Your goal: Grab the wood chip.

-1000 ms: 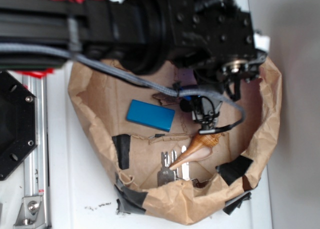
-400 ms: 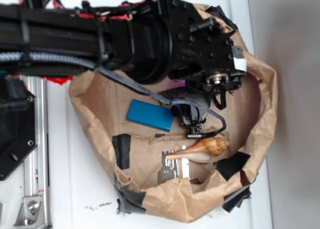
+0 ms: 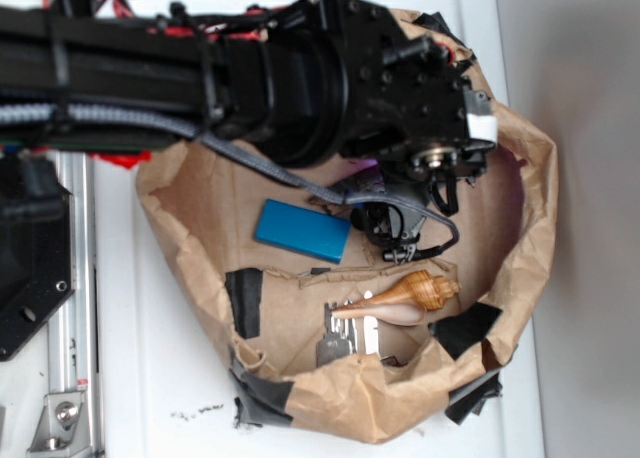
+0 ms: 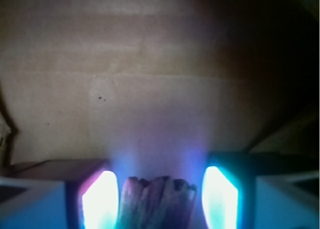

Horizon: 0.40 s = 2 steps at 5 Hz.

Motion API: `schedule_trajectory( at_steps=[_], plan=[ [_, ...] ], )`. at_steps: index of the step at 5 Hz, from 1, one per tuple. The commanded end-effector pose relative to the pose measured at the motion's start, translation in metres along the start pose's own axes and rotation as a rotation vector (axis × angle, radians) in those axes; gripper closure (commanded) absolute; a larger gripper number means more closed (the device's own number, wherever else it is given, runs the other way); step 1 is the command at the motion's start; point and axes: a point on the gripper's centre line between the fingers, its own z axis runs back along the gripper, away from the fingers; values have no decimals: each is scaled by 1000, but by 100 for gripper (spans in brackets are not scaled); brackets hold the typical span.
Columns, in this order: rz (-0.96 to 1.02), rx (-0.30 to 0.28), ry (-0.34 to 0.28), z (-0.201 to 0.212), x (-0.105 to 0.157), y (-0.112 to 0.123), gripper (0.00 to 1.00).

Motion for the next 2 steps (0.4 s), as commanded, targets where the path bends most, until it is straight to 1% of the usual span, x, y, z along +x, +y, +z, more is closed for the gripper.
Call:
schedule_trajectory(
  at_steps=[1, 2],
  plan=[
    [-15, 3, 22, -1, -9, -8, 100],
    [-34, 5, 10, 28, 4, -6, 100]
  ],
)
